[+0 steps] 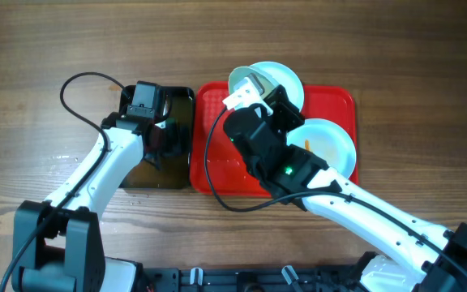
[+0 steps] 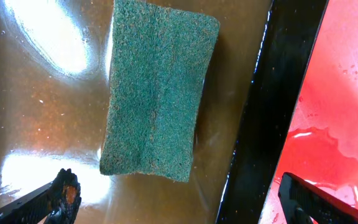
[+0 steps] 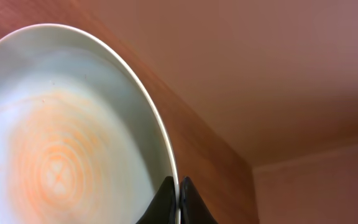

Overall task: Clean dirty plates on tray and stack at the side
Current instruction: 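Lift the right-held plate off the red tray and carry it right, then set the plate down on the table right of the tray, release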

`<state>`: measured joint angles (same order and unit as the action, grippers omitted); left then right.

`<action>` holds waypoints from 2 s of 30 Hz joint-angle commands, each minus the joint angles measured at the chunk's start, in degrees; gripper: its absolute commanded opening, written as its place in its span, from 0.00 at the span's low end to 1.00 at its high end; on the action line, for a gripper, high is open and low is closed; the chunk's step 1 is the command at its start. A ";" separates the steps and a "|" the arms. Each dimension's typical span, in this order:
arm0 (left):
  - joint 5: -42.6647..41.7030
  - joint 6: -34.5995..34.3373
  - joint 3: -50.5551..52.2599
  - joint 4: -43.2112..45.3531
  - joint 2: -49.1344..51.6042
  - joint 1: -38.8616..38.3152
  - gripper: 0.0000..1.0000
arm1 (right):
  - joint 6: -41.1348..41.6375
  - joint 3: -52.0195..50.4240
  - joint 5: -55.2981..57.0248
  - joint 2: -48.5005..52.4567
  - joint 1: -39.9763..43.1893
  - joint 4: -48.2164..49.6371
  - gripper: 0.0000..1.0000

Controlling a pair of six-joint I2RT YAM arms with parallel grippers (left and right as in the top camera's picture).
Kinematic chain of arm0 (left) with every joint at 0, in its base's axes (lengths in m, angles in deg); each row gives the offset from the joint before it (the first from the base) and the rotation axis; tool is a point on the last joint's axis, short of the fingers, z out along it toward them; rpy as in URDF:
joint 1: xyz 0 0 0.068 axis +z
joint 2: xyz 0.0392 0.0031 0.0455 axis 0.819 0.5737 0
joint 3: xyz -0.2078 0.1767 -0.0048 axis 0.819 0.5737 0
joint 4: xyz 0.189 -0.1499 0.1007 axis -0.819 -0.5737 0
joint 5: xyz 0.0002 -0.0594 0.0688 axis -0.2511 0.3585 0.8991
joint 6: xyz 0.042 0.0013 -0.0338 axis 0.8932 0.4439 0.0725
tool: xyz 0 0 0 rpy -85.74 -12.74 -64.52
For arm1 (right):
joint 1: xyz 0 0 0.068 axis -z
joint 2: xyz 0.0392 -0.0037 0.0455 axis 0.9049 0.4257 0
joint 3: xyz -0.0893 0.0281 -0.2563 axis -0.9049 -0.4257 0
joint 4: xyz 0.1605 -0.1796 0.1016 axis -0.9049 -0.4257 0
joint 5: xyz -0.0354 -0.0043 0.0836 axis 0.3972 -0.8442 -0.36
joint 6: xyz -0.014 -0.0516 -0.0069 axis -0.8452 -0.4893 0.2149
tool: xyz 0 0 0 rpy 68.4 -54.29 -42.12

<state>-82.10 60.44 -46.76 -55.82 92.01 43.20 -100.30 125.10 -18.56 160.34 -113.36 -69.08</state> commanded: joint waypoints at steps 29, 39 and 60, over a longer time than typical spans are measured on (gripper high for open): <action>-0.72 -0.50 0.04 0.15 -0.20 0.07 1.00 | 54.16 -2.34 -50.01 -2.60 73.77 -30.77 0.04; -0.70 -0.50 0.04 0.17 -0.20 0.07 1.00 | 52.83 -4.92 -52.81 -2.05 77.13 -30.38 0.30; -0.70 -0.50 0.04 0.20 -0.20 0.07 1.00 | 48.06 -22.10 -73.59 -2.05 56.52 -28.68 0.23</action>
<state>-82.10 60.44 -46.76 -55.71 92.01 43.20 -52.83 104.73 -92.85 158.38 -55.42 -100.18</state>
